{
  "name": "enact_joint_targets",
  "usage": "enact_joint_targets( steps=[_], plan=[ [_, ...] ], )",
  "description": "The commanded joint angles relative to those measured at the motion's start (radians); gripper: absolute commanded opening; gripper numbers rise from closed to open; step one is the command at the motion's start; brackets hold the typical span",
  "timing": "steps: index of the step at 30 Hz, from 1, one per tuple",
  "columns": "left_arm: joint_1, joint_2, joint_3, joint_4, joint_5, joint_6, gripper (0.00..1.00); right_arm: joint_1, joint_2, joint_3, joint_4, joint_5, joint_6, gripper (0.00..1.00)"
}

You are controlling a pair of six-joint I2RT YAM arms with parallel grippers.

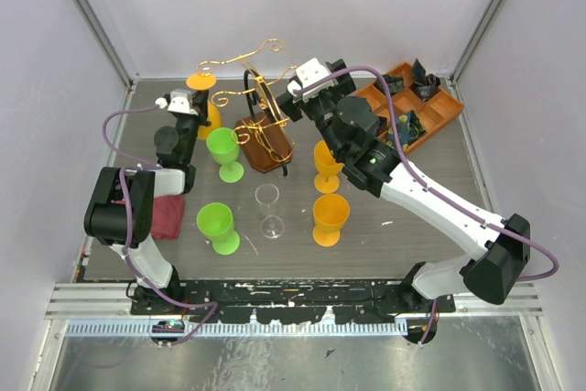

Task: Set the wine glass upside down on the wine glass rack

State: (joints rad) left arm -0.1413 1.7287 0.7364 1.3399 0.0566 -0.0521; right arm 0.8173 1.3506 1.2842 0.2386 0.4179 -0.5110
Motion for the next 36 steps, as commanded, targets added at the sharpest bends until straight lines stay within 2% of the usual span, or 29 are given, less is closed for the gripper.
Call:
enact_joint_targets(
  steps=[1, 10, 25, 36],
  plan=[
    [-0.003, -0.035, -0.036, 0.091, 0.012, 0.025, 0.0, 0.002, 0.0, 0.009, 0.065, 0.007, -0.012, 1.0],
    [-0.024, -0.073, -0.099, 0.091, 0.043, 0.024, 0.0, 0.002, 0.03, 0.022, 0.078, -0.008, -0.004, 1.0],
    [-0.035, -0.037, -0.016, 0.091, 0.045, 0.023, 0.0, 0.002, 0.051, 0.023, 0.107, 0.0, -0.006, 1.0],
    [-0.037, -0.116, -0.099, 0.092, -0.034, 0.075, 0.0, 0.003, 0.084, 0.037, 0.118, 0.002, -0.018, 1.0]
  ],
)
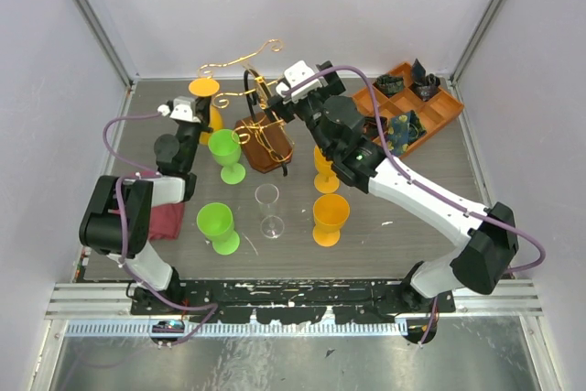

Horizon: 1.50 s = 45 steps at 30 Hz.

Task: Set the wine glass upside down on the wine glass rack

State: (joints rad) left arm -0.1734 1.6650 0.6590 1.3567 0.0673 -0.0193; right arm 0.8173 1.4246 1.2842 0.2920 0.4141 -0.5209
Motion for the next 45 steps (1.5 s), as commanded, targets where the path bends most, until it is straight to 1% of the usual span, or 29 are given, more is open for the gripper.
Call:
enact_joint_targets(
  steps=[1, 8, 12, 20, 32, 45],
  plan=[
    [-0.005, -0.057, -0.023, 0.075, -0.053, 0.045, 0.0, 0.002, 0.013, 0.037, 0.065, 0.004, -0.007, 1.0],
    [-0.004, -0.052, -0.003, 0.074, -0.041, 0.043, 0.0, 0.002, 0.028, 0.048, 0.07, -0.004, -0.009, 1.0],
    [-0.005, 0.024, 0.063, 0.074, -0.023, 0.008, 0.0, 0.003, 0.024, 0.046, 0.073, 0.004, -0.009, 1.0],
    [-0.004, 0.131, 0.181, 0.075, -0.015, -0.013, 0.0, 0.002, 0.007, 0.028, 0.074, 0.025, -0.017, 1.0],
    [-0.005, 0.248, 0.272, 0.074, 0.009, -0.048, 0.0, 0.003, 0.014, 0.027, 0.072, 0.04, -0.028, 1.0],
    [-0.003, 0.324, 0.349, 0.064, -0.05, -0.052, 0.0, 0.003, 0.033, 0.047, 0.067, 0.041, -0.028, 1.0]
  ],
)
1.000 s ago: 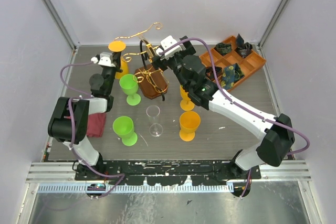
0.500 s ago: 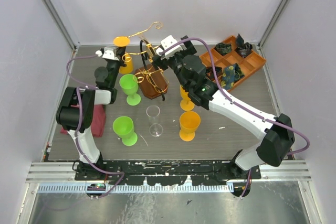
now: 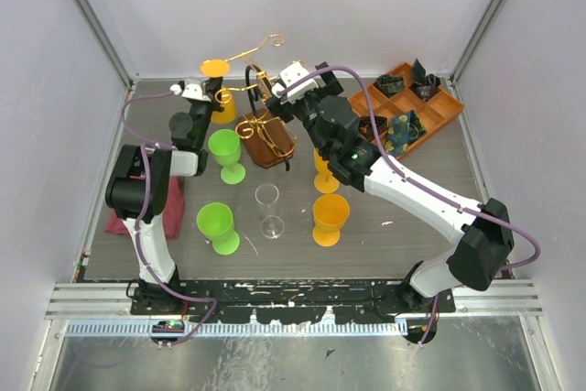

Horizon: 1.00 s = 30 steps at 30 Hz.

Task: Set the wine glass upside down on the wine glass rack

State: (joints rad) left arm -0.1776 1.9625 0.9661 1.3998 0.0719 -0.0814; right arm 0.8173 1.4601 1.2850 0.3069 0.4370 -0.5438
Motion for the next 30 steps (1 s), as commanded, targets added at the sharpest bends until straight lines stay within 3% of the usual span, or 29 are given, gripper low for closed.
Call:
enact_joint_targets(
  steps=[1, 19, 30],
  plan=[
    [0.0, 0.028, 0.046, 0.021, -0.056, 0.008, 0.0, 0.002, -0.001, 0.047, 0.051, 0.018, -0.006, 1.0],
    [0.001, 0.06, 0.108, 0.019, -0.204, 0.021, 0.0, 0.002, 0.019, 0.055, 0.057, 0.017, -0.004, 1.0],
    [0.003, -0.016, -0.003, 0.033, -0.199, 0.099, 0.0, 0.002, 0.023, 0.051, 0.06, 0.016, -0.005, 1.0]
  ],
)
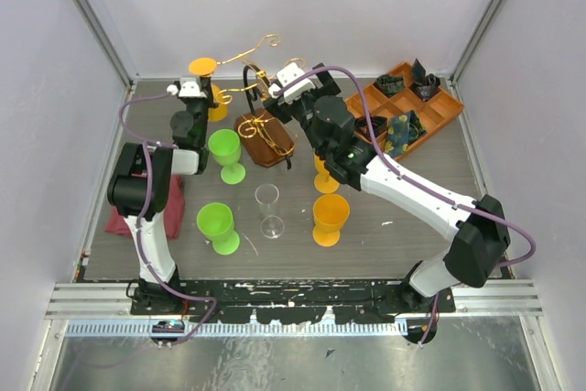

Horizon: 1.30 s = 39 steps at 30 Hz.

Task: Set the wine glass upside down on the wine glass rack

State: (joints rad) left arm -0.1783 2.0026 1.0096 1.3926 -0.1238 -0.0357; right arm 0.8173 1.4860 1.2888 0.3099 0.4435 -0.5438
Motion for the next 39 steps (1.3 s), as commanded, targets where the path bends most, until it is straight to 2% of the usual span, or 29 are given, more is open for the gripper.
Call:
enact_joint_targets(
  steps=[1, 8, 15, 19, 21, 24, 31, 35, 39],
  plan=[
    [0.003, -0.064, -0.057, 0.04, 0.005, 0.056, 0.0, 0.003, -0.001, 0.05, 0.057, 0.009, -0.007, 1.0],
    [0.004, -0.124, -0.108, 0.04, 0.048, 0.06, 0.0, 0.002, 0.002, 0.042, 0.061, 0.007, -0.006, 1.0],
    [0.004, -0.102, -0.085, 0.039, 0.149, 0.003, 0.0, 0.003, 0.002, 0.044, 0.063, 0.013, -0.005, 1.0],
    [0.001, -0.082, -0.06, 0.039, 0.179, -0.02, 0.06, 0.003, 0.003, 0.043, 0.058, 0.017, -0.004, 1.0],
    [0.0, -0.078, -0.061, 0.039, 0.17, -0.017, 0.14, 0.002, 0.002, 0.043, 0.053, 0.019, -0.002, 1.0],
    [0.002, -0.076, -0.073, 0.039, 0.16, -0.016, 0.32, 0.002, -0.002, 0.046, 0.038, 0.017, 0.004, 1.0],
    [0.002, -0.076, -0.089, 0.039, 0.169, -0.028, 0.66, 0.002, -0.005, 0.044, 0.028, 0.017, 0.008, 1.0],
    [0.003, -0.102, -0.127, 0.039, 0.133, -0.004, 0.76, 0.002, -0.007, 0.043, 0.022, 0.017, 0.015, 1.0],
    [0.012, -0.138, -0.177, 0.039, 0.122, -0.003, 0.81, 0.002, -0.013, 0.041, 0.012, 0.016, 0.022, 1.0]
  ],
)
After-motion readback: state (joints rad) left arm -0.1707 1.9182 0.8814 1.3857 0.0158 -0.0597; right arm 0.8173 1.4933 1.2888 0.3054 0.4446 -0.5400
